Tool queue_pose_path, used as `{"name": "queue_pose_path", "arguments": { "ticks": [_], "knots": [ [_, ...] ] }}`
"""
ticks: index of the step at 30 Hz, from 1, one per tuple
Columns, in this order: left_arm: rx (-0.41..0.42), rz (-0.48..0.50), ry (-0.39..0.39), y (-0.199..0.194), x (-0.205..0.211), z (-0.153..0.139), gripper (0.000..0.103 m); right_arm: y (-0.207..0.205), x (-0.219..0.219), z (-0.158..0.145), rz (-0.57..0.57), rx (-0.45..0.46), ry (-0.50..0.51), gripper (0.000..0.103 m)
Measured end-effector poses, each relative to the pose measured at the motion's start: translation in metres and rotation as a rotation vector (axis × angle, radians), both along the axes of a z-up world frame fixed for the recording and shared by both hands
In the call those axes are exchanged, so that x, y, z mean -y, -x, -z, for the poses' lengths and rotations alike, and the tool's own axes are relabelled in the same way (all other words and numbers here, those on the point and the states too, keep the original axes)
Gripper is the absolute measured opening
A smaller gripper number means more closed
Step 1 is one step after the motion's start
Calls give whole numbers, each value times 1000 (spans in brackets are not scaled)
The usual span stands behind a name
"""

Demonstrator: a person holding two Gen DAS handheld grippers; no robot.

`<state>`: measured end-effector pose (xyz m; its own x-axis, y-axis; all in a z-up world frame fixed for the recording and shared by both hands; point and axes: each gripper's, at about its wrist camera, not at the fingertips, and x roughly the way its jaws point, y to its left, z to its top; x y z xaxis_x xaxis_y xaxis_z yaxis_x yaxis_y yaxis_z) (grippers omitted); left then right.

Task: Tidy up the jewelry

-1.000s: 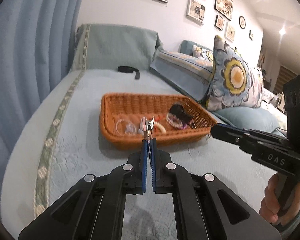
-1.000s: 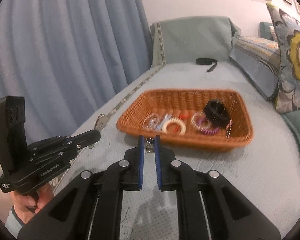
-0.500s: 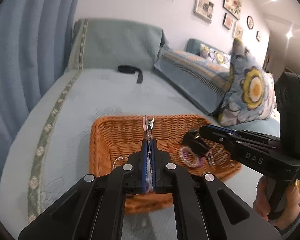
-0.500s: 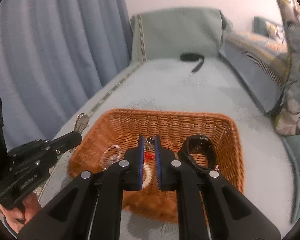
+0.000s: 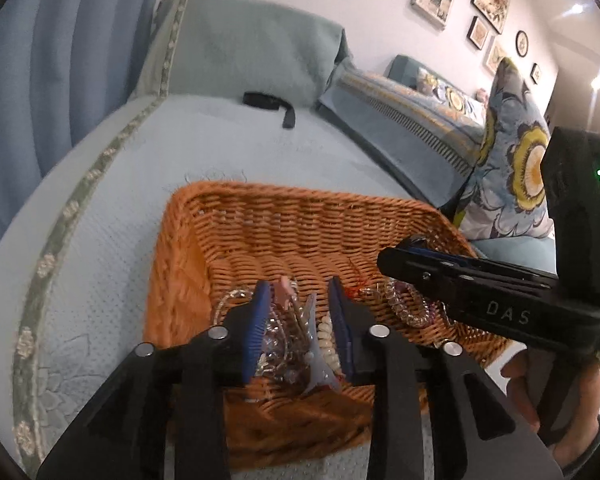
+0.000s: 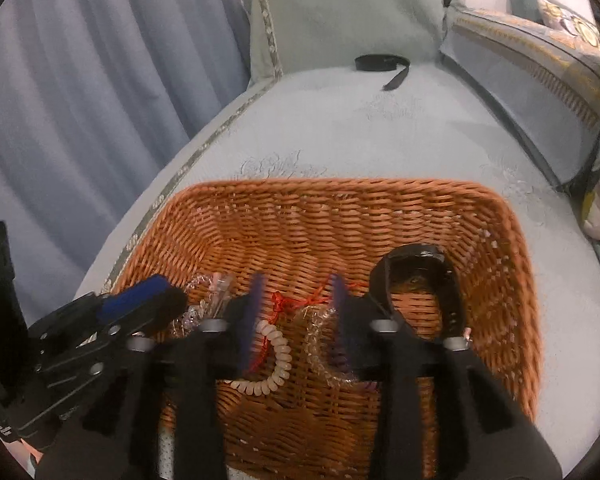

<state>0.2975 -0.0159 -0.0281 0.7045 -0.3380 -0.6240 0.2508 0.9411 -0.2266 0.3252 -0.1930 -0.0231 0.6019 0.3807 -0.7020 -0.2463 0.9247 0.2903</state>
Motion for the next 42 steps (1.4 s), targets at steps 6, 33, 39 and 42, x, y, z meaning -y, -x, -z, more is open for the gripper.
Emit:
{"name": "queue_pose_path", "arguments": {
  "ticks": [6,33,39,42],
  "knots": [
    [59,-18,36,43,-17,-24,45,40,12,-24,0,62,-15,51],
    [425,-355,-166,236,-9,-22,89,260,43,-13,249,508,144,95],
    [384,-385,-234,225,-2,-7,94,249,35,10,236,464,164,95],
    [384,-411,-222,228,-8,-5,95,250,39,11,242,466,141,95]
  ]
}}
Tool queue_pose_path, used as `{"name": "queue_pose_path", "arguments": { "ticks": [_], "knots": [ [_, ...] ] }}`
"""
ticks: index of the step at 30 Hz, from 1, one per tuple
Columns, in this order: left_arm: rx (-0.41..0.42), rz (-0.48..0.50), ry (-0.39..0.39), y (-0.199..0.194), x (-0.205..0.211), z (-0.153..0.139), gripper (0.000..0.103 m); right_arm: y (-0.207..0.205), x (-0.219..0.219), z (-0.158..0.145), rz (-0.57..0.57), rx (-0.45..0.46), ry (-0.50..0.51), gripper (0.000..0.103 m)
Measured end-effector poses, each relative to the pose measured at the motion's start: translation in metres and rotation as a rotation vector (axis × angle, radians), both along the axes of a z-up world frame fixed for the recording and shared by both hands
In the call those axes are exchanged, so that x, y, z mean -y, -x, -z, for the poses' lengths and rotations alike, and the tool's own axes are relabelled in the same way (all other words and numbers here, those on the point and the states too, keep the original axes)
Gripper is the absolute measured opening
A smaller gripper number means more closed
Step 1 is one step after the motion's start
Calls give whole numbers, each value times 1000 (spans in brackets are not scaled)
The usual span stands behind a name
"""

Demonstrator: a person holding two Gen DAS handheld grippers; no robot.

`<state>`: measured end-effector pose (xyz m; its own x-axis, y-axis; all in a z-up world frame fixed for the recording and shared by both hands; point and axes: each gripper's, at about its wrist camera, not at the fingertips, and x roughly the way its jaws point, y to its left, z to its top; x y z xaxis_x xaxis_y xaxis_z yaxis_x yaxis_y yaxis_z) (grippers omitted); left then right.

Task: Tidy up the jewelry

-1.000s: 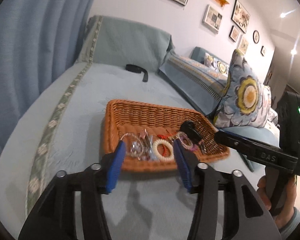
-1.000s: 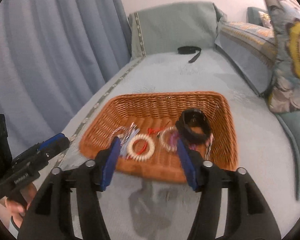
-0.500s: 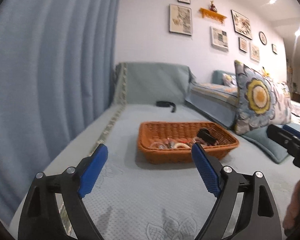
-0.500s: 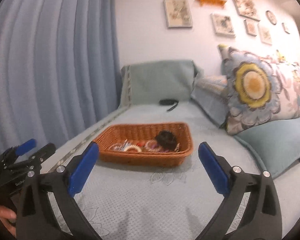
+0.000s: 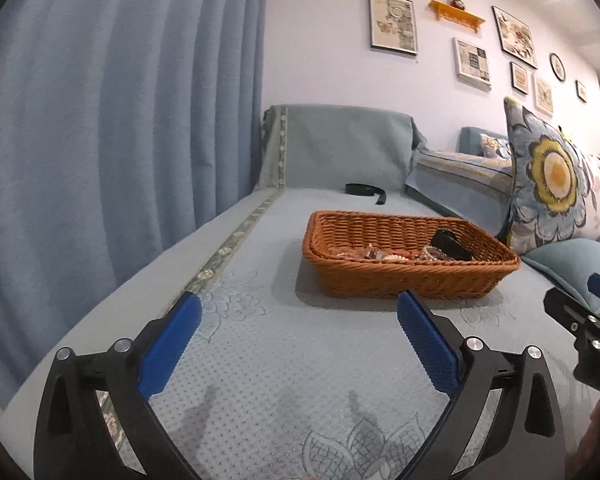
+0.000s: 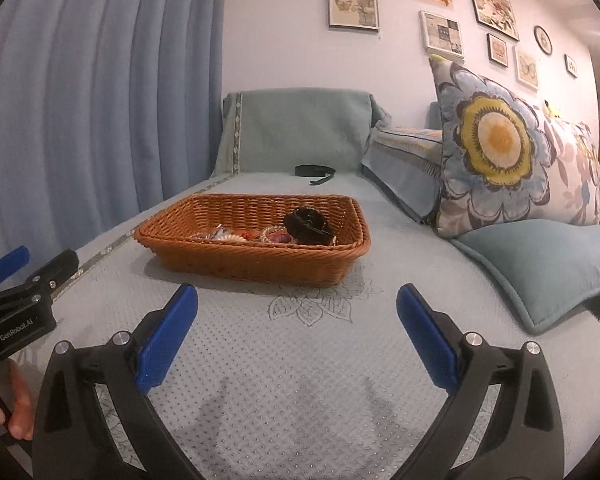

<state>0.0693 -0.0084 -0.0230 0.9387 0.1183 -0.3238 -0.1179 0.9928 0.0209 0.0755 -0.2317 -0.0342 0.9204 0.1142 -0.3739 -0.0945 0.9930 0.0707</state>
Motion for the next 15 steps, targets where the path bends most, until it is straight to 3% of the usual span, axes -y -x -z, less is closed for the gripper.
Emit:
{"name": "queue_pose_path", "arguments": {
  "ticks": [15],
  "knots": [
    [10,-12,-41,0,7,-1,95,-9,6,1,4,-30,-26,95]
  ]
}}
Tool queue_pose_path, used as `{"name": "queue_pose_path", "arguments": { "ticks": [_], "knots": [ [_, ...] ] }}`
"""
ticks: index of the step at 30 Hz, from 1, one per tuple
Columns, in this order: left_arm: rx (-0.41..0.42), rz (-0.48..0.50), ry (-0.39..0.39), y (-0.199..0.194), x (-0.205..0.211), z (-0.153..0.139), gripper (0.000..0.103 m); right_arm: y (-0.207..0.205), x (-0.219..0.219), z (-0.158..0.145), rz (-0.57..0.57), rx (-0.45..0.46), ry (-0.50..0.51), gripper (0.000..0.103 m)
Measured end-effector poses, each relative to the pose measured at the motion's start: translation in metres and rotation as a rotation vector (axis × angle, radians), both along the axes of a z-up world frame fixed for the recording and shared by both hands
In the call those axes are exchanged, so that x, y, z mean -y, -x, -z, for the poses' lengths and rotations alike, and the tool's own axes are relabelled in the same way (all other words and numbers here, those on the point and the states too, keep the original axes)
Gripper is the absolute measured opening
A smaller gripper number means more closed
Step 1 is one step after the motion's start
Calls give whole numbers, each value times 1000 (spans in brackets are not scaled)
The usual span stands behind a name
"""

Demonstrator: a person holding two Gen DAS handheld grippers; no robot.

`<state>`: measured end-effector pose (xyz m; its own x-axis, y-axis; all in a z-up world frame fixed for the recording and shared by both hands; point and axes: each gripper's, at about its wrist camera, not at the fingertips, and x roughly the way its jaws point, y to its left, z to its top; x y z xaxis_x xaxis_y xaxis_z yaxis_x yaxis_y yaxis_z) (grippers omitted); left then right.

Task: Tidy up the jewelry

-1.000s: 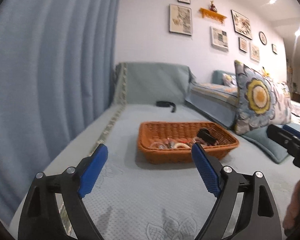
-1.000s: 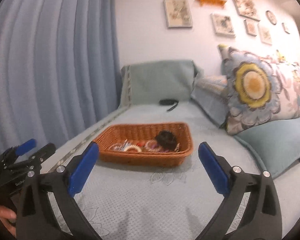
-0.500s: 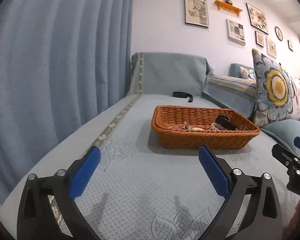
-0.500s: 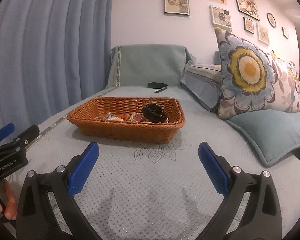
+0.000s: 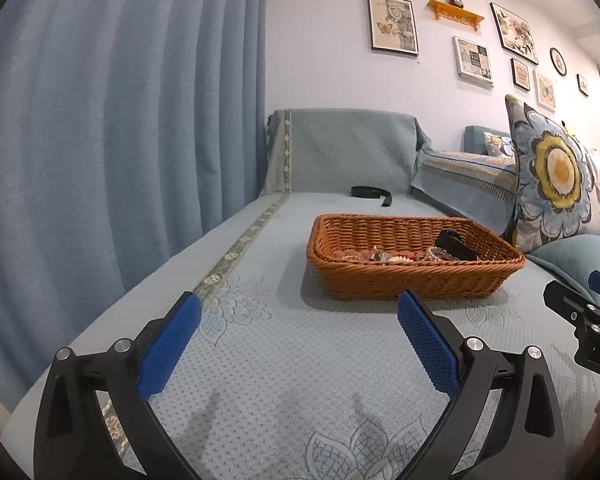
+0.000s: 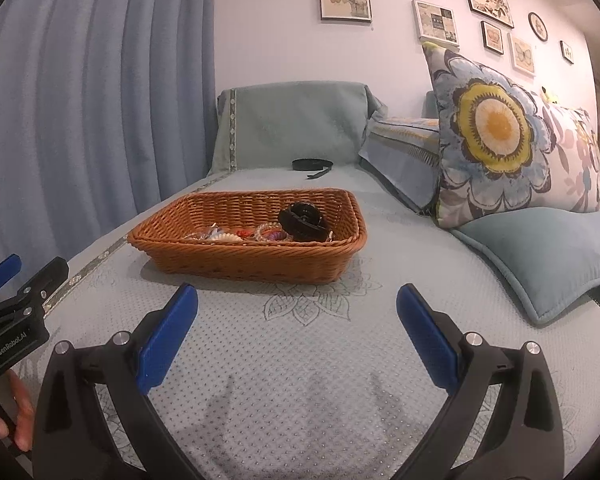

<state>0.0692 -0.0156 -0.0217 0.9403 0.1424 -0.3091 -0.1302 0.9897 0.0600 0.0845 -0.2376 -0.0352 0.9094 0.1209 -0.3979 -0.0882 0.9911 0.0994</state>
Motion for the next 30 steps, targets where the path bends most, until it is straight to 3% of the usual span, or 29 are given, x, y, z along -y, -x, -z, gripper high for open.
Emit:
{"name": "queue_pose_path", "arguments": {
  "ticks": [30],
  "knots": [
    [-16,-2,-11,-6,6,1,95,0,-3,0,-13,-11,1,95]
  ]
}}
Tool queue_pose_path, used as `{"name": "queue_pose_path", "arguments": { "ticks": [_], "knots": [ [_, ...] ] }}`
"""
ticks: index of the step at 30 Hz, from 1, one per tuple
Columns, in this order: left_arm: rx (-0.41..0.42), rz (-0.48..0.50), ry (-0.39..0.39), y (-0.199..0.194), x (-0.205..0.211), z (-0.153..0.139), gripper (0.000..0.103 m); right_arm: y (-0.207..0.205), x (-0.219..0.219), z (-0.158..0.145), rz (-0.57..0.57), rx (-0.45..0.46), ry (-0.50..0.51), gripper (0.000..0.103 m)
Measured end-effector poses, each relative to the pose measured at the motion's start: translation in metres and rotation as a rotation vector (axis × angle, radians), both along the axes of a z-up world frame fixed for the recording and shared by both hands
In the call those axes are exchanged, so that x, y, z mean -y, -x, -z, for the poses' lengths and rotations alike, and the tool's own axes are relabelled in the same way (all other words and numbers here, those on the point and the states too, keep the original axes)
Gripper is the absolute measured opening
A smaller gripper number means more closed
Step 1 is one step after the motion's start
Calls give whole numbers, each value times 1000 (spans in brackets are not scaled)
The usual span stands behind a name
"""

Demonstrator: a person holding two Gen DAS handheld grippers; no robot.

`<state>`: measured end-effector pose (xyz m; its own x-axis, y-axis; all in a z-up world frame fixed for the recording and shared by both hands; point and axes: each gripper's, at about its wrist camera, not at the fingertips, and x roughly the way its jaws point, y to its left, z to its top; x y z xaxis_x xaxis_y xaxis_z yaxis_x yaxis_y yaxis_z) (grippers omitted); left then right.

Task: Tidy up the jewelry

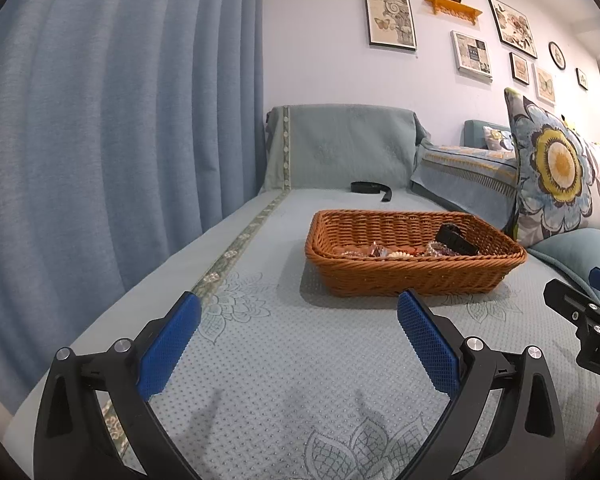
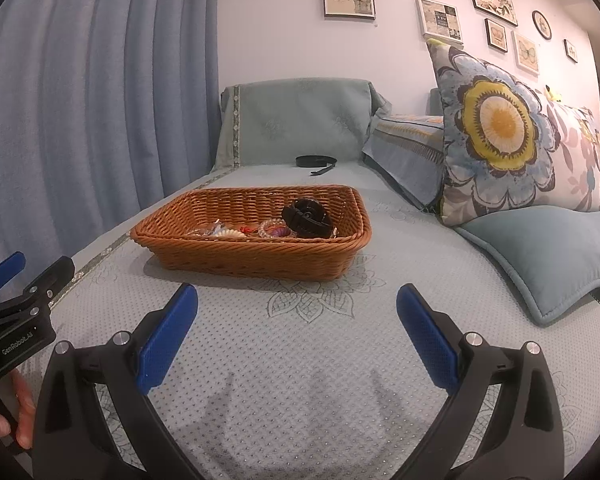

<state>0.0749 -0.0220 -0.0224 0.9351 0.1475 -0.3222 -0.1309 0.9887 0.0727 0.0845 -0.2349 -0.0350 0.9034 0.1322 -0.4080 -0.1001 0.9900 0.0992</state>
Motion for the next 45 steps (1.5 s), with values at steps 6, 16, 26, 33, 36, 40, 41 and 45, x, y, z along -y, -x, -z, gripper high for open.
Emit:
{"name": "queue_pose_path", "arguments": {
  "ticks": [6,16,26,33,36,40,41,45],
  "knots": [
    [0,0,0,0,0,0,95,0,0,0,-5,1,3,95],
    [-3,0,-3,1,0,3,95,0,-1,0,-6,1,5,95],
    [-4,1,-3,0,1,4,95,0,-1,0,-6,0,5,95],
    [-5,1,-2,0,0,4,95,0,-1,0,-5,0,6,95],
    [-5,0,-4,0,0,4,95,0,-2,0,-5,1,5,95],
    [-5,2,-7,0,1,4,95,0,-2,0,-6,1,6,95],
    [-3,1,-10,0,1,5,95,0,-1,0,-5,1,6,95],
    [-3,-1,-10,1,1,6,95,0,-2,0,-5,0,6,95]
  ]
}}
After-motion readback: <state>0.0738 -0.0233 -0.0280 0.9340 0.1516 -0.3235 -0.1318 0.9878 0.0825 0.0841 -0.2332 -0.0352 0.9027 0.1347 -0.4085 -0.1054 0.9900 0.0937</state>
